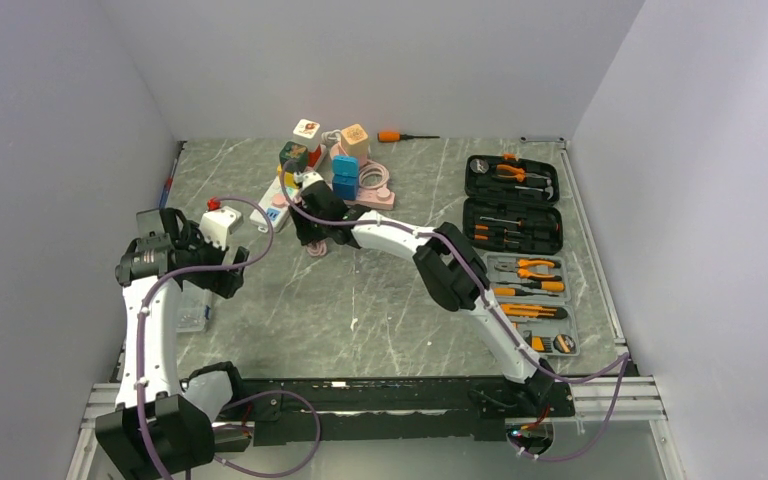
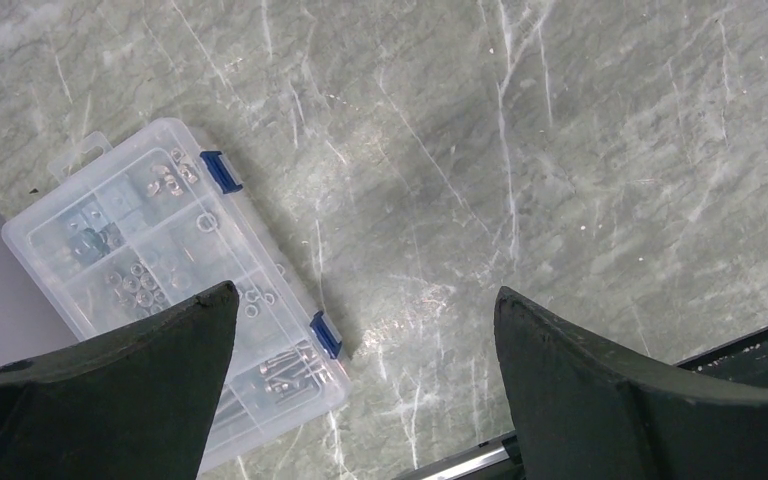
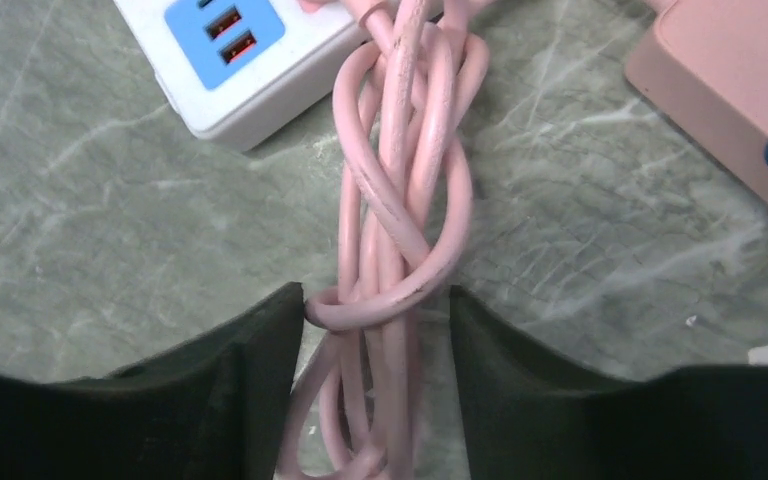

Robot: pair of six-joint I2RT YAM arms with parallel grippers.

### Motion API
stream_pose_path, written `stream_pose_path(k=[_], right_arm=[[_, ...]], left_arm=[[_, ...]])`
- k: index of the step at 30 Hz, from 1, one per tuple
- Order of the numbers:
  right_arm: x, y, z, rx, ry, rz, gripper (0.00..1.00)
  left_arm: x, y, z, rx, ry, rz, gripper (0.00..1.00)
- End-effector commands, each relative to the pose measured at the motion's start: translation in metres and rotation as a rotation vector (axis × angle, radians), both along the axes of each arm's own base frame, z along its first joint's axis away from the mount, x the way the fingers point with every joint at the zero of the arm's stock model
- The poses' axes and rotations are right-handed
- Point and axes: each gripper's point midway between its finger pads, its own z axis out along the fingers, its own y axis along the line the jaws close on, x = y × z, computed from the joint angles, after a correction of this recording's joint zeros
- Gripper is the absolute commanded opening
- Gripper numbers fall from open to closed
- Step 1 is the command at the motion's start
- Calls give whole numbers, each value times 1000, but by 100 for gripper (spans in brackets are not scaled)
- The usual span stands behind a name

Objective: Pull the plug off the socket
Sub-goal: Move the socket to the center of the board.

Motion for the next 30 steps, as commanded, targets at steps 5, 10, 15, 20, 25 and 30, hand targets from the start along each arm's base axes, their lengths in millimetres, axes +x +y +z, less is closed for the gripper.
stream_pose_path(k=[5, 10, 15, 20, 25, 30], right_arm=[[-19, -24, -11, -51, 18, -29, 0], [-47, -63, -6, -49, 31, -79, 0], [-88, -108, -7, -42, 83, -129, 0], [-147, -157, -22, -86, 144, -160, 0], [-203, -193, -37, -135, 187, -168, 0], [-230, -209, -28, -159, 184, -135, 10]], left_arm=[[3, -3, 17, -6, -46, -8, 99], [2, -11, 25, -20, -87, -43, 100], [-3, -23, 21, -6, -103, -106, 99], [-10, -33, 12, 51, -133, -193, 99], [-19, -40, 12, 99, -165, -289, 99], [-36, -52, 19, 163, -265, -458, 99]])
